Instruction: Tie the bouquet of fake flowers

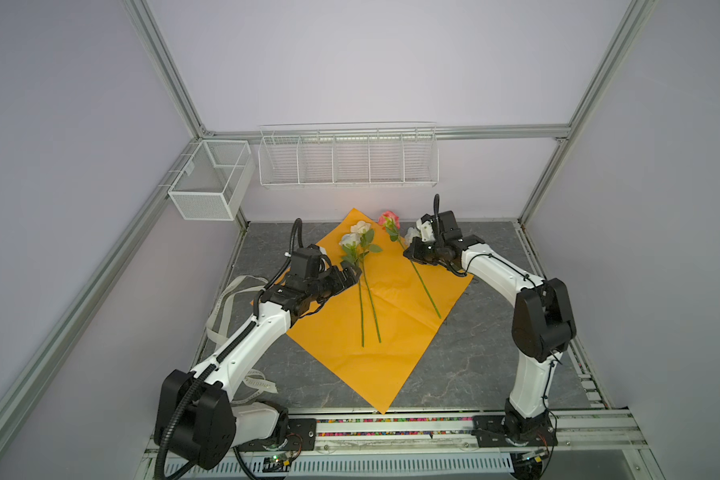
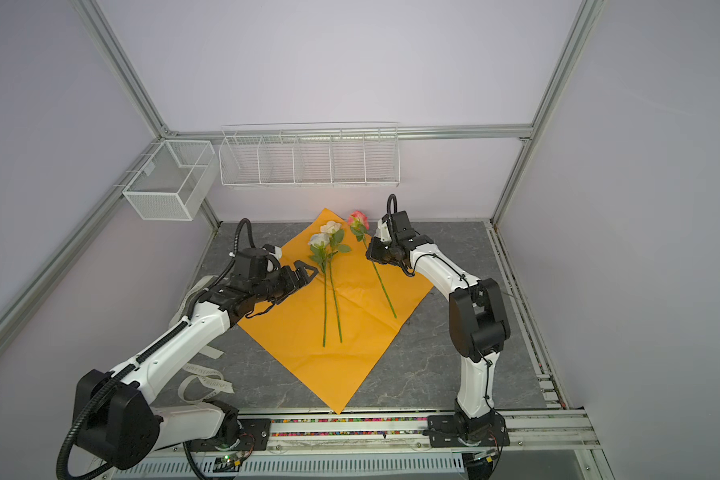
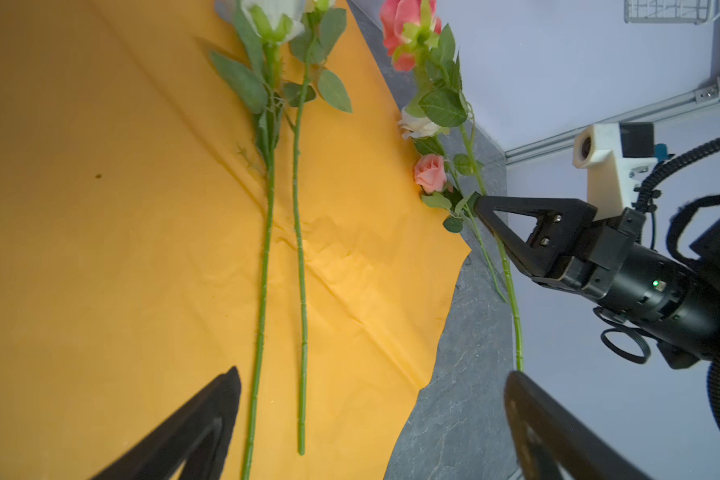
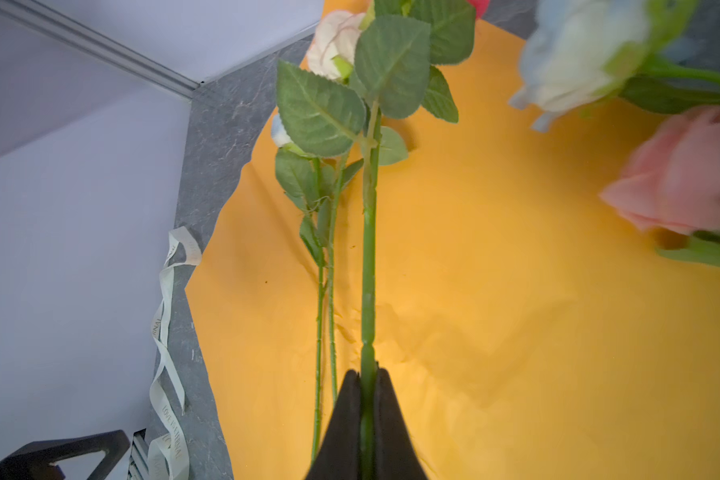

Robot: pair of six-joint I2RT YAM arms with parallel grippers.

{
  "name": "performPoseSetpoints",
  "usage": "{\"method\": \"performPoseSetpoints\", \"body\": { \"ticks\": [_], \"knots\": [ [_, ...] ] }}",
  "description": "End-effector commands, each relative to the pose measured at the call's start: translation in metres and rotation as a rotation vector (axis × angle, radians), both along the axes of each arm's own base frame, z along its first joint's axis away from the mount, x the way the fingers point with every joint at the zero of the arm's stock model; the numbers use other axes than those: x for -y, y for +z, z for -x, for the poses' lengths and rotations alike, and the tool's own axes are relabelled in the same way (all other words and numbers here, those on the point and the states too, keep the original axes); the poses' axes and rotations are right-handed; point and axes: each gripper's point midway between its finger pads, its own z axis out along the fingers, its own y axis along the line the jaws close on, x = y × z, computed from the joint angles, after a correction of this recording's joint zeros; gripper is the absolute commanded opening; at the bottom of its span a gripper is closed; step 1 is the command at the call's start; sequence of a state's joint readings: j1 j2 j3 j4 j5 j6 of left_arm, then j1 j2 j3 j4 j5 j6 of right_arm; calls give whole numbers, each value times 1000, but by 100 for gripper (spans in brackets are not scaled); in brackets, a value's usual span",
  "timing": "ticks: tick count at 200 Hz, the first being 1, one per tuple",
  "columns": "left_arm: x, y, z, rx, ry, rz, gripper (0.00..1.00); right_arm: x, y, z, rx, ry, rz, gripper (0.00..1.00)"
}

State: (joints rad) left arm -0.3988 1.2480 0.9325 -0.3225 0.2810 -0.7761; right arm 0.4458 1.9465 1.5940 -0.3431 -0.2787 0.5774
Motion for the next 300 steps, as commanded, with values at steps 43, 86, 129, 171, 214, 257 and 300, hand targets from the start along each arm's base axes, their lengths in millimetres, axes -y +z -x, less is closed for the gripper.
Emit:
{"method": "performPoseSetpoints", "body": {
  "ticks": [43,86,129,171,214,257,300],
  "knots": [
    [-55,-5,23,1,143,-38,99,-87,-23,3,90,-30,51,7],
    [-59,-8,31,-7,159,-29,99,-119,-76,15,18,-29,110,9],
    [-59,-10,33,-14,155,-22,99,-139,-94,22,-83,32,72,15],
    [-55,-8,31,-14,155,9,99,-151,-94,22,-153,23,20,19],
    [-43,-8,30,-18,101,50,99,-128,-37,14,-58,35,-7,42],
    [-17,-12,19,-33,27,85,99,-13,-2,-8,56,-26,100,47],
    [46,-19,6,-53,-126,76,99,148,-30,-20,-10,-99,293,46]
  ]
}}
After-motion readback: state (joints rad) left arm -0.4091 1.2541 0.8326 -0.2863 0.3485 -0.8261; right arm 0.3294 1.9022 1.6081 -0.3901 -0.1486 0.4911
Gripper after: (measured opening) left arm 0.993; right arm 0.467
